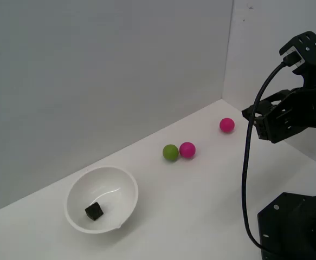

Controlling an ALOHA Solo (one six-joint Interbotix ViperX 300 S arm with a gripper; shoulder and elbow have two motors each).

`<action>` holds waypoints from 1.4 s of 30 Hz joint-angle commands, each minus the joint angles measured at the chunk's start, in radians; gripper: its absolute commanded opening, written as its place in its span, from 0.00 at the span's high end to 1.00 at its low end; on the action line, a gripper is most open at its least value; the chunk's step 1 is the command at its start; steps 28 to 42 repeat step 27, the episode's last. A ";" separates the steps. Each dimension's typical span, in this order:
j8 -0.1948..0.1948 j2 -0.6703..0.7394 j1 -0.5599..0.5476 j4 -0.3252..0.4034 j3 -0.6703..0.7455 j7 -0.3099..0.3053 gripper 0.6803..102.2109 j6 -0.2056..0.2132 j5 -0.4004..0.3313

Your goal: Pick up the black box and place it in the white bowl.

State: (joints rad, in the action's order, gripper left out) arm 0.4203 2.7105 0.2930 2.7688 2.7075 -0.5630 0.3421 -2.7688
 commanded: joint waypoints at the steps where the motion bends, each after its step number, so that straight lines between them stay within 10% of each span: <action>1: 0.015 0.009 0.008 -0.014 0.014 -0.002 0.76 0.012 0.017; 42: 0.015 0.064 -0.021 -0.009 0.067 -0.006 0.76 0.012 0.011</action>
